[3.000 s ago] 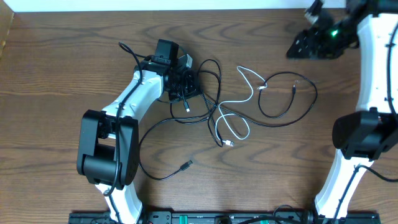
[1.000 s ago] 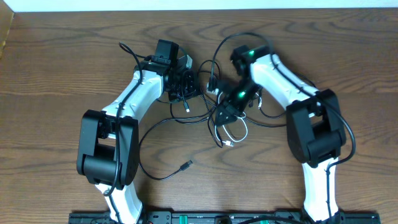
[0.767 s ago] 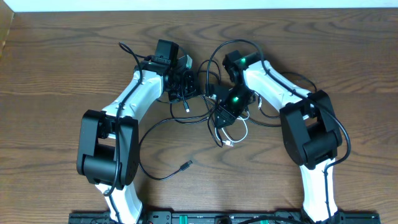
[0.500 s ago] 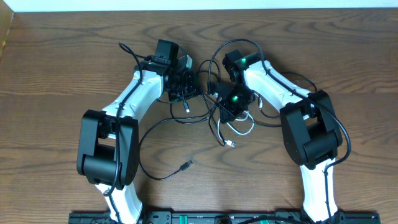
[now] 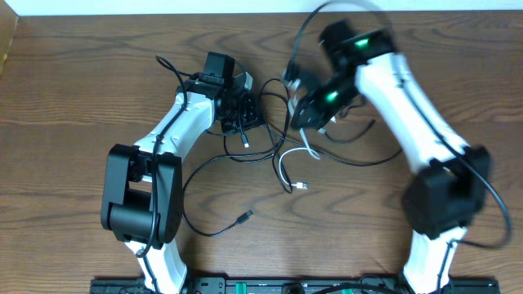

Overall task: Untangle cables
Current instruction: 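Pull the white cable up and rightward with the right gripper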

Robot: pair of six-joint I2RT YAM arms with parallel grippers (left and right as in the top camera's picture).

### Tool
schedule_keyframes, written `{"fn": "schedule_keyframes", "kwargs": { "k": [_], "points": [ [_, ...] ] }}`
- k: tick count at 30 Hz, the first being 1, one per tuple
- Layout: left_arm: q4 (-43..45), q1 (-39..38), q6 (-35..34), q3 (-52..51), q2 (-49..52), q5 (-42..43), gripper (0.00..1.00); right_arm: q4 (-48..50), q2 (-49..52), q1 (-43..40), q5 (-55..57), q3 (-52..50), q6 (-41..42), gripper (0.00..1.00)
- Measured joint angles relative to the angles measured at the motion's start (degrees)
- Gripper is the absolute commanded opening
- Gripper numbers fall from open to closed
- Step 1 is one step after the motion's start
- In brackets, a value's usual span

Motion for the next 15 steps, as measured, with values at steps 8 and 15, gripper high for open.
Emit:
{"fn": "schedule_keyframes", "kwargs": {
  "k": [8, 15],
  "points": [
    [-0.02, 0.00, 0.00, 0.00, 0.00, 0.00, 0.08, 0.44, -9.68, -12.76, -7.93, 6.60, 0.48, 0.01],
    [-0.04, 0.00, 0.00, 0.00, 0.00, 0.00, 0.08, 11.63, -10.84, -25.18, -12.41, 7.28, 10.80, 0.01]
  ]
}}
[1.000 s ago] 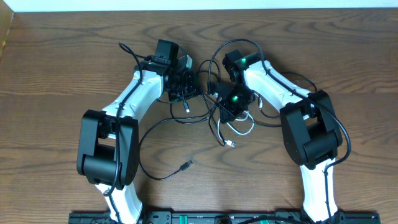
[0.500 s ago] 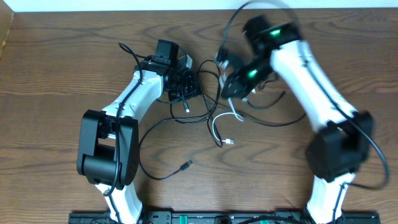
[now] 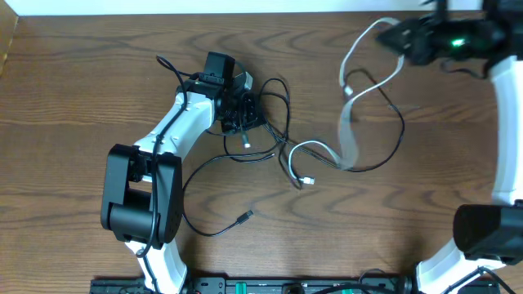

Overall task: Untangle cables
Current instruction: 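Pull the white cable up and rightward with the right gripper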

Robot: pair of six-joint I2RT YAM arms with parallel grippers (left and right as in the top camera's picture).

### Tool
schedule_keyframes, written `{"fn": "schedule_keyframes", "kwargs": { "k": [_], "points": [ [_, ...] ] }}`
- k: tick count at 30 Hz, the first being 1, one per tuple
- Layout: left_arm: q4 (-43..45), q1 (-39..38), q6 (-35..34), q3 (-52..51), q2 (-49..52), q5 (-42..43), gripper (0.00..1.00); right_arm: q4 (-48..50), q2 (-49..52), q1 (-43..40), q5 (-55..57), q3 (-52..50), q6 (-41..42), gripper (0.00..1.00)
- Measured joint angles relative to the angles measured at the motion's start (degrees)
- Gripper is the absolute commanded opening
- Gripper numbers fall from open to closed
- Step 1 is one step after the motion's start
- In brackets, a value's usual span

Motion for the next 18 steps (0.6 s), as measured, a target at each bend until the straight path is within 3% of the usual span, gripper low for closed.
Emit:
{"fn": "schedule_keyframes", "kwargs": {
  "k": [4, 8, 18],
  "points": [
    [0.04, 0.00, 0.00, 0.00, 0.00, -0.02, 0.07, 8.13, 0.00, -6.19, -4.98, 0.04, 7.34, 0.01],
    [0.02, 0.00, 0.00, 0.00, 0.00, 0.00, 0.07, 8.50, 0.00, -9.35, -6.03, 0.04, 10.93, 0.01],
    [0.02, 0.00, 0.00, 0.00, 0.00, -0.02, 0.08, 10.64, 0.00, -12.76, 5.51, 0.52, 15.41, 0.01]
  ]
}}
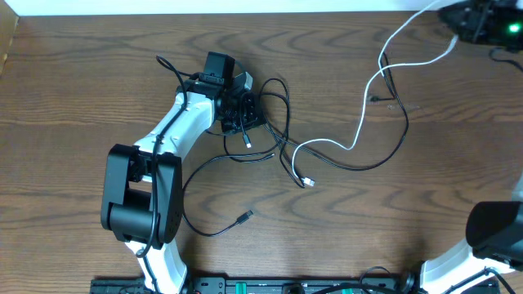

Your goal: Untangle cables

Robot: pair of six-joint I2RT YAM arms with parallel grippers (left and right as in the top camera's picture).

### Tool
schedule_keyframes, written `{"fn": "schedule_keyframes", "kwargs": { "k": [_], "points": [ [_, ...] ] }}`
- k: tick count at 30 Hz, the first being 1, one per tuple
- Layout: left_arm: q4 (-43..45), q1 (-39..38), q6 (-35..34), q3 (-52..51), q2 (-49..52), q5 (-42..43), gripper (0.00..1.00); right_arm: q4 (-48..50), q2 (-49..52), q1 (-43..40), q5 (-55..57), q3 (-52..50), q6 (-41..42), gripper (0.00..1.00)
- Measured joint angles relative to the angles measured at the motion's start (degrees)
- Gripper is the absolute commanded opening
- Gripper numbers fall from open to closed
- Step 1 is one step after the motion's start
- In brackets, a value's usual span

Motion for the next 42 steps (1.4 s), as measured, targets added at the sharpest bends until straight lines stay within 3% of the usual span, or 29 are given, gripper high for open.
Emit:
{"fn": "schedule_keyframes", "kwargs": {
  "k": [5, 13, 23, 30, 31, 32, 34, 35, 36, 42],
  "points": [
    [0.00, 0.00, 0.00, 0.00, 0.00, 0.00, 0.07, 2.34, 0.00, -10.47, 3.69, 2.05, 1.79, 0.01],
    [0.00, 0.00, 0.00, 0.00, 0.00, -0.24, 0.07, 3.28, 0.00, -23.76, 18.71, 2.38, 3.15, 0.01],
    [-1.51, 0.00, 0.00, 0.00, 0.00, -1.42, 0.07, 12.41, 4.72, -26.86, 32.50, 2.64, 3.34, 0.01],
    [-11.52, -0.02, 0.17, 0.00, 0.00, -8.76, 0.07, 15.50, 13.25, -26.86, 36.02, 2.67, 3.34, 0.01],
    [-13.92, 0.00, 0.72, -0.02, -0.04, -10.27, 0.08, 15.72, 14.45, -26.86, 36.22, 2.67, 3.34, 0.04],
    [-15.47, 0.00, 1.68, -0.02, -0.04, -11.19, 0.07, 16.09, 15.47, -26.77, 36.26, 2.67, 3.34, 0.18],
    [-17.64, 0.00, 4.15, -0.02, -0.04, -12.55, 0.07, 16.48, 17.49, -26.67, 36.63, 2.67, 3.56, 0.80],
    [-17.86, 0.00, 4.55, -0.02, -0.04, -12.66, 0.07, 16.48, 17.70, -26.62, 36.50, 2.67, 3.39, 0.93],
    [-18.47, 0.00, 5.86, -0.02, -0.04, -12.98, 0.08, 16.04, 18.53, -26.51, 36.48, 2.67, 3.39, 0.99],
    [-19.23, 0.00, 9.97, -0.02, -0.04, -13.97, 0.08, 11.93, 19.80, -25.20, 33.27, 2.67, 3.06, 0.99]
  ]
}}
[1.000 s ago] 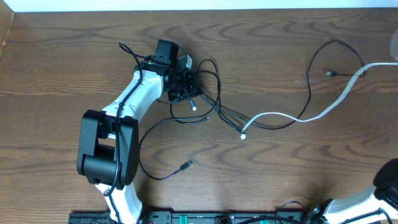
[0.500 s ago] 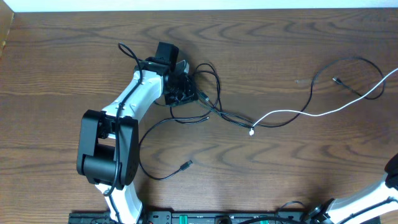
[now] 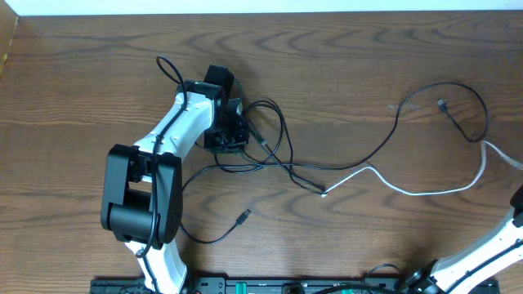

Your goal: Untangle cables

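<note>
A tangle of black cables (image 3: pixel 261 151) lies left of the table's middle. My left gripper (image 3: pixel 225 135) sits on its left part, and its dark fingers look shut on a bunch of black cable. One black cable (image 3: pixel 392 135) runs right into a loop ending in a plug (image 3: pixel 442 104). A white cable (image 3: pixel 409 190) stretches from its plug (image 3: pixel 324 193) by the tangle to the right edge of the overhead view. My right gripper is out of view; only the right arm's lower link (image 3: pixel 490 245) shows.
A loose black lead curls from the tangle toward the front, ending in a plug (image 3: pixel 245 215). The left arm's base (image 3: pixel 139 212) stands at the front left. A dark rail (image 3: pixel 245 286) runs along the front edge of the wooden table (image 3: pixel 65 98).
The right gripper has left the view at the right. The white cable now lies lower and drawn out toward the right edge. The left gripper and the tangle have shifted slightly toward the front left.
First my right gripper was at the tangle beside the left one. Then it was at the far right, holding the white cable up. Later it was in the far right corner. Now the white cable lies stretched out, mostly free of the black tangle, which the left gripper kept.
</note>
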Robot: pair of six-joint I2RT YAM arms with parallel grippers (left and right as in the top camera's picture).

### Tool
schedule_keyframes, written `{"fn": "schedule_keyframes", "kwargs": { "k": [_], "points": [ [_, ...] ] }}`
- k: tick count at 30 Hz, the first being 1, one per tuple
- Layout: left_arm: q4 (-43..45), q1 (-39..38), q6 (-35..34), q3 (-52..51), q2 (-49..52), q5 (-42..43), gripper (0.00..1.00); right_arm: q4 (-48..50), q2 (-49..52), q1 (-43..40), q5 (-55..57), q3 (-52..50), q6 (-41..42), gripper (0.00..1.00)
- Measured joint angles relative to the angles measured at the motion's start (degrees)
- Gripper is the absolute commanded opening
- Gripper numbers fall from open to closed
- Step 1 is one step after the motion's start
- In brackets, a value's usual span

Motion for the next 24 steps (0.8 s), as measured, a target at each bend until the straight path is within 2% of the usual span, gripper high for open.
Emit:
{"fn": "schedule_keyframes", "kwargs": {
  "k": [9, 19, 24],
  "points": [
    [-0.02, 0.00, 2.14, 0.00, 0.00, -0.02, 0.08, -10.91, -1.73, 5.18, -8.13, 0.04, -2.69, 0.99],
    [0.15, 0.00, 2.73, 0.00, 0.00, -0.02, 0.07, -19.10, -13.88, 15.32, -10.27, 0.11, -7.17, 0.99],
    [0.72, 0.00, 3.45, 0.00, 0.00, -0.02, 0.07, -22.45, -16.85, 19.41, -10.43, 0.28, -8.55, 0.99]
  ]
}}
